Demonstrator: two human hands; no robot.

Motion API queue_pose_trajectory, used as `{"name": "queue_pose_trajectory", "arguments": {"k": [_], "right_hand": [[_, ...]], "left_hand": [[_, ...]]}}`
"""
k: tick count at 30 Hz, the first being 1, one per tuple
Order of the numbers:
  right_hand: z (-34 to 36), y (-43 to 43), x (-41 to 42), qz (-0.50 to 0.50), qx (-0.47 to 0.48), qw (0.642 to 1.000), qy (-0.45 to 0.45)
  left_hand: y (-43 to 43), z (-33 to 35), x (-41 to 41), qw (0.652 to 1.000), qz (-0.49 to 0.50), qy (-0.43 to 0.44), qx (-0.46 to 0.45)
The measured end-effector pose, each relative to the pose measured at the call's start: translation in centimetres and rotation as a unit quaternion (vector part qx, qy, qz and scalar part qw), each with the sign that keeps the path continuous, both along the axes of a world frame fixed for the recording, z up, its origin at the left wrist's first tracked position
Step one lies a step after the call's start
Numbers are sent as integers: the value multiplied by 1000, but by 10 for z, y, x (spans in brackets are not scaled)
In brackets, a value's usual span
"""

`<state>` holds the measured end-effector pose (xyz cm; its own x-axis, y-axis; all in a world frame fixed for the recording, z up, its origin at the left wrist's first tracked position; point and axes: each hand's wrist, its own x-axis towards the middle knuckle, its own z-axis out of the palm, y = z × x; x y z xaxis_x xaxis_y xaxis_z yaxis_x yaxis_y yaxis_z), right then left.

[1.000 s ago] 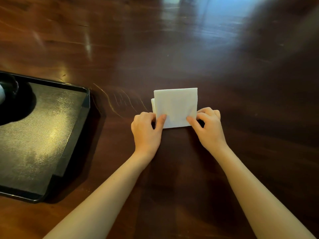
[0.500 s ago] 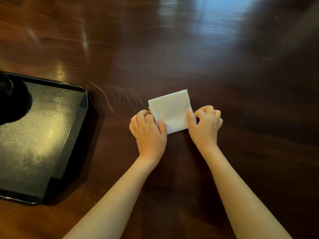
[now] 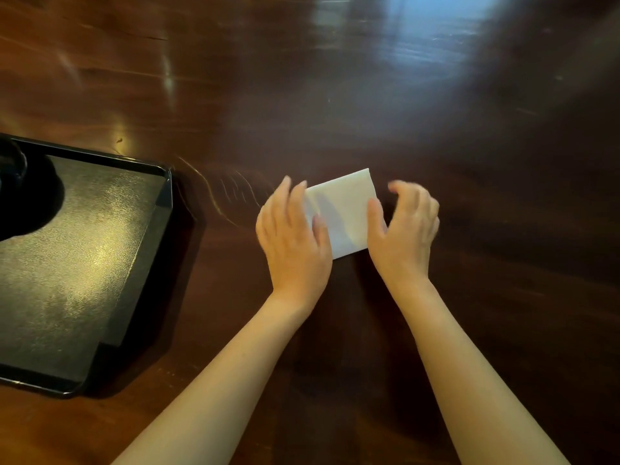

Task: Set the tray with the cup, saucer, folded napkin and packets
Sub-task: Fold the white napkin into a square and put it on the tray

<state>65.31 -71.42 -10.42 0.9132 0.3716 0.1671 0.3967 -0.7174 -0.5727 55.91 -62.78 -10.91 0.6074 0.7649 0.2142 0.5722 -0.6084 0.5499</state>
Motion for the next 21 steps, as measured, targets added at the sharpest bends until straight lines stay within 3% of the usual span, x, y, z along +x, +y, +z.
{"name": "queue_pose_trajectory", "arguments": {"k": [2,5,16,18,19,21], "right_hand": [[1,11,6,132,-33,990,-27],[-12,21,13,270,-178,946,-21],[-24,4,25,307,-258,916,-22],[-23,4,23,304,-256,917,-21],[-23,4,23,300,-252,920,-19],[-23,4,23,296,-240,924,-14]], "left_hand": [[6,-5,10,995,-70,68,22],[11,-16,15,982,-99,161,13],[19,-20,6,966,-135,222,10],[23,-13,3,973,-149,173,-44],[28,-5,0,981,-122,103,-114],[35,15,-9,964,25,-46,-260]]}}
